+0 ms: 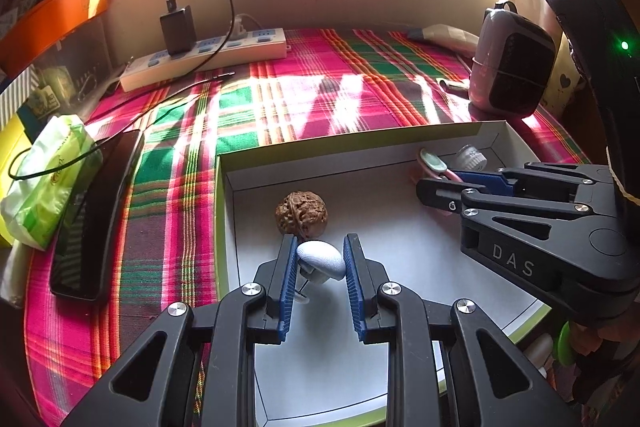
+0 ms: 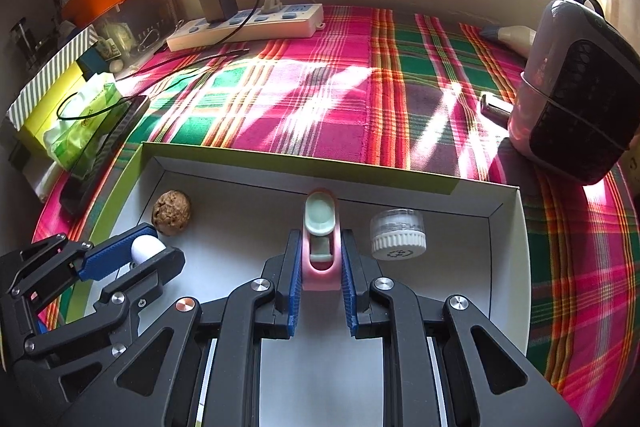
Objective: Organize objects
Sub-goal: 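Lower and release the pink holder with the right gripper while the left releases the mushroom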
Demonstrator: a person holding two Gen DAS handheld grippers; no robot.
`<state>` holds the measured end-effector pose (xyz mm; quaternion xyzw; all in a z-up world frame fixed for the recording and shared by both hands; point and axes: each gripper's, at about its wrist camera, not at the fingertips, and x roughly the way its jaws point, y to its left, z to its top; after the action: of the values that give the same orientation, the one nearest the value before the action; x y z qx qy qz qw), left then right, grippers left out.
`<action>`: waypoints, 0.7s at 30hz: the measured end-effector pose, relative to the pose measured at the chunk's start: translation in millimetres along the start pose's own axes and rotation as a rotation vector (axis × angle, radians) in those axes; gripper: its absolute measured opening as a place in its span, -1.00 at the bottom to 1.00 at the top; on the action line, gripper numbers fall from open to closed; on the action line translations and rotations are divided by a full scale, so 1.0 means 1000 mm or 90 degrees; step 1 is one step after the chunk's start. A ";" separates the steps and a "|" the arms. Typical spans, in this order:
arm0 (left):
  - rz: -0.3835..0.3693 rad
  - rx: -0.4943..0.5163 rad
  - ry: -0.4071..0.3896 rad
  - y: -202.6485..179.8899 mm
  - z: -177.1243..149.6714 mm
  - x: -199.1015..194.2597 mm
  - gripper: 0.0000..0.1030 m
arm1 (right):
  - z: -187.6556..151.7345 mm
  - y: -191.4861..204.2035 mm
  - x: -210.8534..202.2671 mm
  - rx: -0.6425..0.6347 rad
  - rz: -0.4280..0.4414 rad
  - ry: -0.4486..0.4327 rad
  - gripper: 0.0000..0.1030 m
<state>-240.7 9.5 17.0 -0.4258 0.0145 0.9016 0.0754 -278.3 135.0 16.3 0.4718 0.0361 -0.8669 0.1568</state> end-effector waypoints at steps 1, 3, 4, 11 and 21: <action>0.000 -0.001 0.001 0.000 0.000 0.000 -0.58 | 0.000 0.001 0.000 0.001 0.000 0.000 -0.64; 0.002 0.001 0.000 0.000 0.000 0.000 -0.58 | 0.000 0.001 0.000 0.001 0.005 -0.001 -0.64; 0.001 -0.001 0.000 0.000 0.000 0.000 -0.58 | 0.000 0.001 0.000 0.000 0.004 0.000 -0.64; 0.004 0.002 0.001 -0.001 0.000 0.000 -0.58 | 0.001 0.001 0.001 0.007 0.001 0.000 -0.64; 0.011 0.006 0.004 -0.002 -0.001 0.001 -0.57 | 0.001 0.000 0.000 0.013 -0.002 0.002 -0.56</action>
<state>-240.3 11.1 15.1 -0.4278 0.0229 0.9009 0.0695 -278.9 134.5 17.1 0.4750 0.0280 -0.8665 0.1507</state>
